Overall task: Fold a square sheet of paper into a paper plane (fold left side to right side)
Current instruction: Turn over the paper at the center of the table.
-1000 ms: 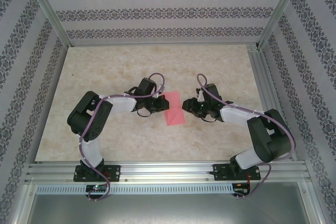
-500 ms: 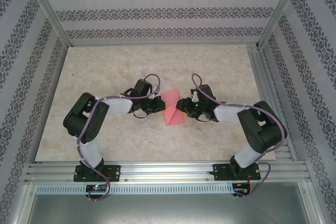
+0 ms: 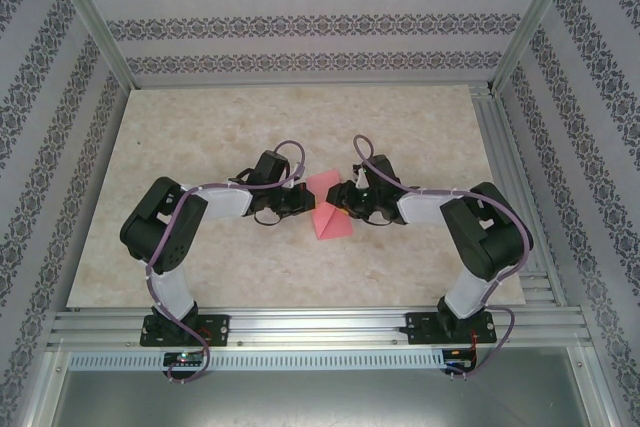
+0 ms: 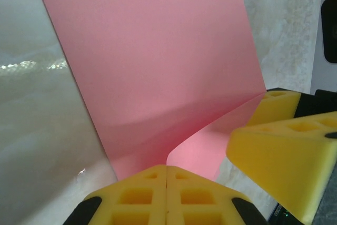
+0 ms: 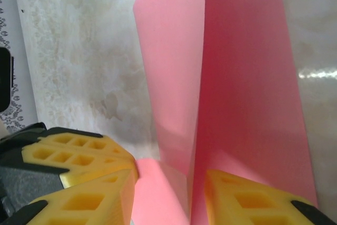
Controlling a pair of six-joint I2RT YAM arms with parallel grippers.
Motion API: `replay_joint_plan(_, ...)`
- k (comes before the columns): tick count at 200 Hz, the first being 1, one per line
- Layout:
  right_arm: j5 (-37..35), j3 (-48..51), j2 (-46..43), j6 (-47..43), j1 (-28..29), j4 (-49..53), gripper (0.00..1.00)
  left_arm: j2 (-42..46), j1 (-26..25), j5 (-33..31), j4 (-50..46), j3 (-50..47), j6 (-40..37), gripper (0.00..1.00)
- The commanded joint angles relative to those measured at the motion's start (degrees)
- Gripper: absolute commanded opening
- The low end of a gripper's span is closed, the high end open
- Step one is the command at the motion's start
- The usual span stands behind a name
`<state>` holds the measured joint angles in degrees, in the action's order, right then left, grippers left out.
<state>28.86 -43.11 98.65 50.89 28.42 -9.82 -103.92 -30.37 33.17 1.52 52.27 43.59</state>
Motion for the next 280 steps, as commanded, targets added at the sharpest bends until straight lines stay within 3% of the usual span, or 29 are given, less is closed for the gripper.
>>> replay_joint_plan(1, 0.7, -2.1, 1.0, -1.8, 0.6, -0.3, 0.39, 0.6, 0.9, 0.1, 1.2, 0.5, -0.2, 0.12)
replay_joint_plan(142, 0.9, -4.4, 2.8, -3.0, 1.4, 1.7, 0.23, 3.6, 2.4, -6.5, -7.3, 2.0, -5.0, 0.32)
replay_joint_plan(176, 0.2, -4.9, 2.3, -3.9, 1.4, 3.1, 0.13, 6.8, 3.2, -6.9, -8.2, 0.9, -5.3, 0.40)
replay_joint_plan(196, 0.3, -5.0, 2.0, -3.6, 1.4, 3.0, 0.08, 9.9, 3.7, -6.9, -7.6, -1.0, -5.1, 0.50)
replay_joint_plan(244, -1.0, -5.4, -4.3, -5.0, 0.7, 5.2, 0.00, 22.2, 5.9, -5.4, 2.3, -10.8, 1.7, 0.99)
replay_joint_plan(280, 1.1, -5.6, -11.0, -5.0, -2.1, 4.7, 0.00, 28.2, 6.3, -0.4, 6.6, -12.0, 5.8, 1.00)
